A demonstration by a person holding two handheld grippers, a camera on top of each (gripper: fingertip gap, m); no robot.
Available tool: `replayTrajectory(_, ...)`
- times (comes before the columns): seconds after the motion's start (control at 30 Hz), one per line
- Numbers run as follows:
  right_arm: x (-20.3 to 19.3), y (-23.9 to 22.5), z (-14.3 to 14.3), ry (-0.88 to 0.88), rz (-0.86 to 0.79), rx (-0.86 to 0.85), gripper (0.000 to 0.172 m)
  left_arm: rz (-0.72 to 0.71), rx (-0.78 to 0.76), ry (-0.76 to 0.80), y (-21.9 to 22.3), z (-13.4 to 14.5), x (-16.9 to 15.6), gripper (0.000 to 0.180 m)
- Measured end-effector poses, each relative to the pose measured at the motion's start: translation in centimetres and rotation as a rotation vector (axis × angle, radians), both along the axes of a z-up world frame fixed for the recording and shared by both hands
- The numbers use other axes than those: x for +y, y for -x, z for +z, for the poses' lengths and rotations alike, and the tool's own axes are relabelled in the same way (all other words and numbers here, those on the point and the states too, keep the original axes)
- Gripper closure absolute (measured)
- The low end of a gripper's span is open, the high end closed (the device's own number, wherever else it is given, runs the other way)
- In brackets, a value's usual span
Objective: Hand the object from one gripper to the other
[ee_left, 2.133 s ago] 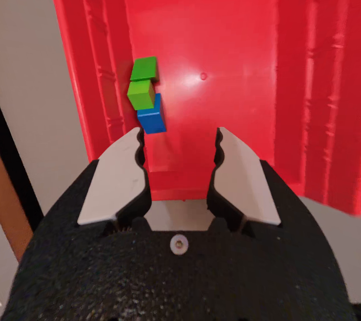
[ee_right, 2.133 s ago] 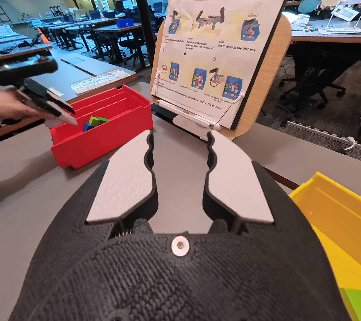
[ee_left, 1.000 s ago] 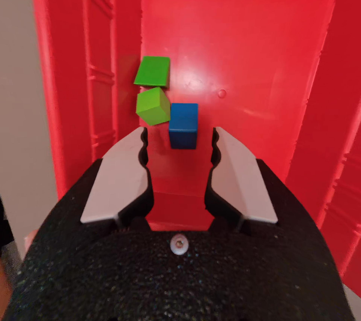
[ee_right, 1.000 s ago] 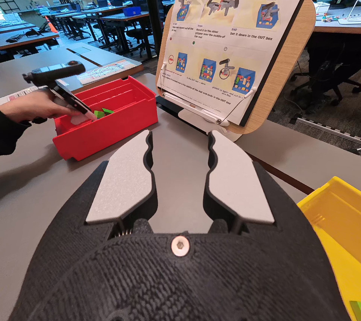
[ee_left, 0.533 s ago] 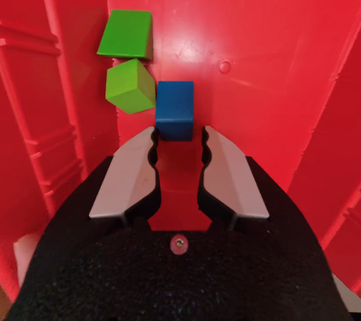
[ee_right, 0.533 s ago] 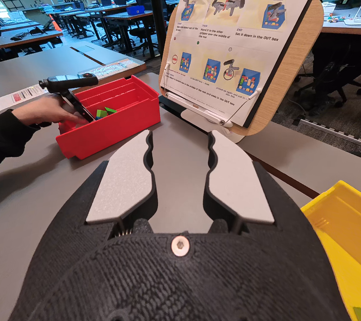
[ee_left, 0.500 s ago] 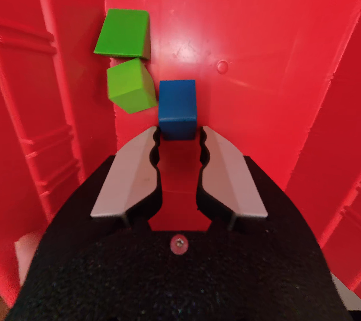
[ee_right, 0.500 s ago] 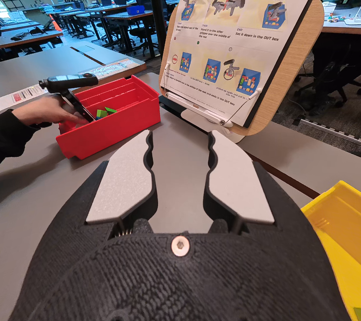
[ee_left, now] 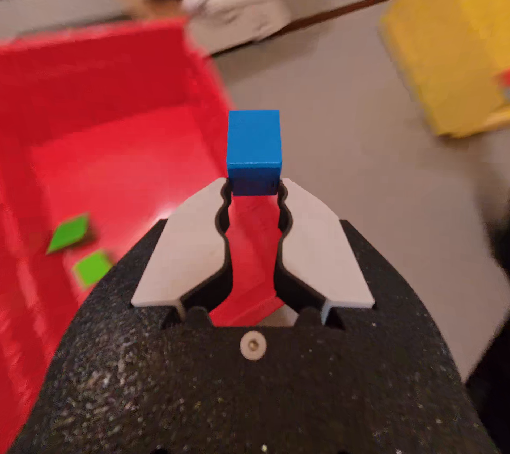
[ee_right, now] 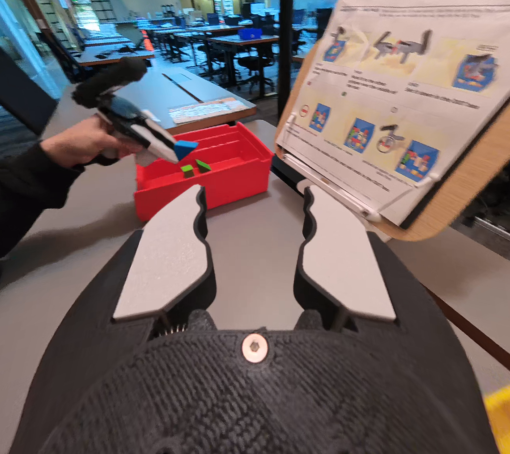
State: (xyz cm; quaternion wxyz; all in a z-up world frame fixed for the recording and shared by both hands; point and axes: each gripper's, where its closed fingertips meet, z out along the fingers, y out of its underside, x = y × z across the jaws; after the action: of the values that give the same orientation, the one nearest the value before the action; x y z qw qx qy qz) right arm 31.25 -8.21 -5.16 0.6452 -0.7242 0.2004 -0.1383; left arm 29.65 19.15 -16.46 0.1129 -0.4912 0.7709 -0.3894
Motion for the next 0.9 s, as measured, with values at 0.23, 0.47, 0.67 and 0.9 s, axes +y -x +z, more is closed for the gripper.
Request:
replayTrajectory(0.23, 5.8, 6.2, 2.0, -0.097, 0.395, -0.042, 0.097, -0.572, -0.348, 0.267, 4.9, 9.7, -12.4, 0.149)
replayTrajectory(0.47, 8.5, 8.7, 3.7, -0.136, 0.497, -0.146, 0.107, -0.818, -0.434, 0.402, 7.7, 11.5, -18.0, 0.149)
replayTrajectory(0.67, 9.4, 9.3, 3.3, -0.133, 0.536, -0.15, 0.114, -0.828, -0.43, 0.398, 7.1, 11.1, -19.0, 0.149)
replayTrajectory(0.9, 9.8, 8.4, 3.3, -0.167, 0.507, -0.054, 0.137, -0.811, -0.455, 0.401, 6.9, 11.2, -19.3, 0.149)
